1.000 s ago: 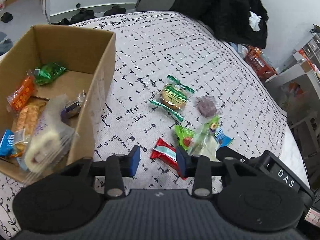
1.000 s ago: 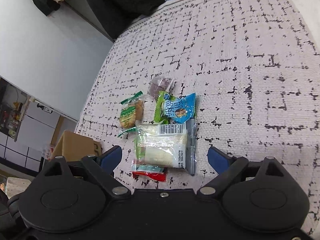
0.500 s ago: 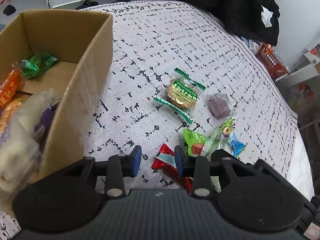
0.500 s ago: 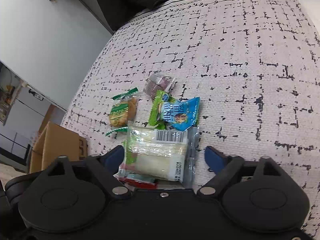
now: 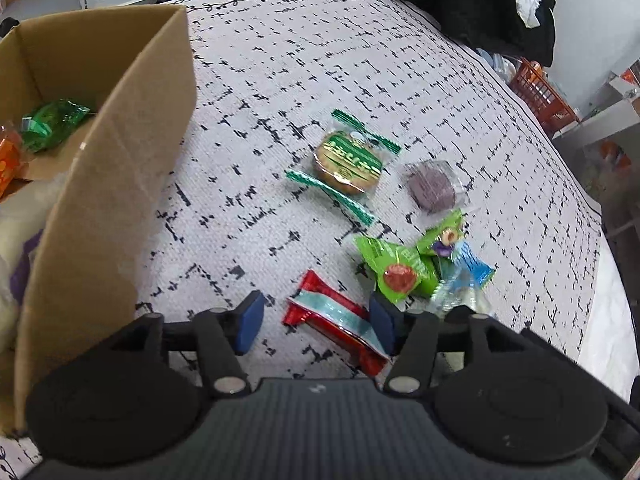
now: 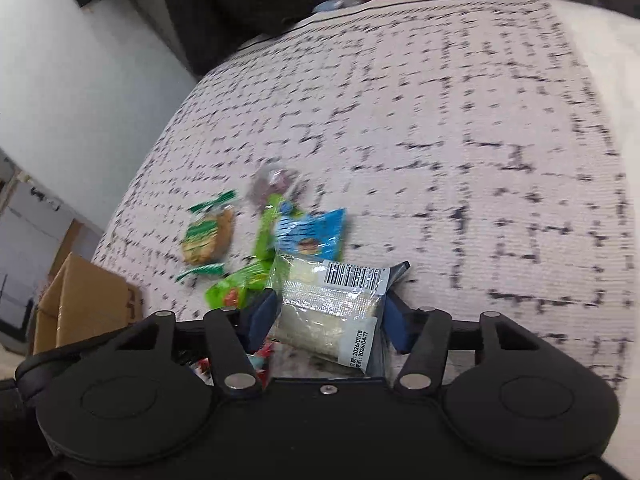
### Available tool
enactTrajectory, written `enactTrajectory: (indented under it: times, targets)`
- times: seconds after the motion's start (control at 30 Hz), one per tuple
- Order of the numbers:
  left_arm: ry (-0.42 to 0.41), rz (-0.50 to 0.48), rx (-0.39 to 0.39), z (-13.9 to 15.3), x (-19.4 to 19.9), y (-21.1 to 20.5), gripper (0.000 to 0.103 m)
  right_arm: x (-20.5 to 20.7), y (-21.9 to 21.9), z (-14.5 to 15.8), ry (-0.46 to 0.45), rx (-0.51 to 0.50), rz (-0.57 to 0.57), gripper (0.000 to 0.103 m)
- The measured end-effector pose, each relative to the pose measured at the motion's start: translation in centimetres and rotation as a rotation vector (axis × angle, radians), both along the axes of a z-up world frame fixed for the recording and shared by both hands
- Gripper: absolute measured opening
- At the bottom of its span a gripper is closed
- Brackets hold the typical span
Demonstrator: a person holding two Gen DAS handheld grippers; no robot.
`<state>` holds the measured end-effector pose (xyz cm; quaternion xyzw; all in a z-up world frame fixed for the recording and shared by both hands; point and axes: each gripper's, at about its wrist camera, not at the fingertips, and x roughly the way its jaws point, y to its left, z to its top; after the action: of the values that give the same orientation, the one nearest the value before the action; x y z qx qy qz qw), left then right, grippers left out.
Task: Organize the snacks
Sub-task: 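Grasp the red bar with the left tool while the right tool grasps the clear white pack, then carry both snacks over the box and open both tools to drop them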
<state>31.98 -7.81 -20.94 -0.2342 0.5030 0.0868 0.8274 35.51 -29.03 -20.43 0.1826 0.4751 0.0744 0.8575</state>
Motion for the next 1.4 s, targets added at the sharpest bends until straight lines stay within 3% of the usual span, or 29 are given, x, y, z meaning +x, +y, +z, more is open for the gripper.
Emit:
enactTrajectory:
  times: [0.37, 0.43, 0.57, 0.73, 0.77, 1.17, 1.4]
  targets:
    - [0.010, -0.093, 0.086, -0.7, 0.4, -2.5, 0.070, -0.3, -1.1, 0.0, -0.005, 0.023, -0.056, 0.051]
    - [0.008, -0.109, 0.102, -0.7, 0.3, -2.7, 0.065, -0.4, -1.0, 0.0, -0.011, 0.020, -0.052, 0.050]
    - [0.003, -0.090, 0.096, -0.4, -0.2, -1.6, 0.043, -0.5, -1.0, 0.2, -0.010, 0.059, -0.049, 0.049]
    - [-0.026, -0.077, 0.077, 0.3, -1.0, -0.4, 0.037, -0.9, -0.8, 0.6, -0.031, 0.086, -0.029, 0.049]
    - [-0.033, -0.077, 0.072, 0.5, -1.1, -0.2, 0.025, -0.9, -0.7, 0.7, -0.036, 0.092, -0.025, 0.049]
    - [-0.125, -0.080, 0.101, 5.1, -2.4, 1.1, 0.022, -0.6, 1.9, 2.4, -0.112, 0.217, 0.069, 0.048]
    - [-0.188, -0.050, 0.121, 8.3, -3.4, 3.5, 0.013, -0.5, 5.1, 4.0, -0.156, 0.270, 0.130, 0.048]
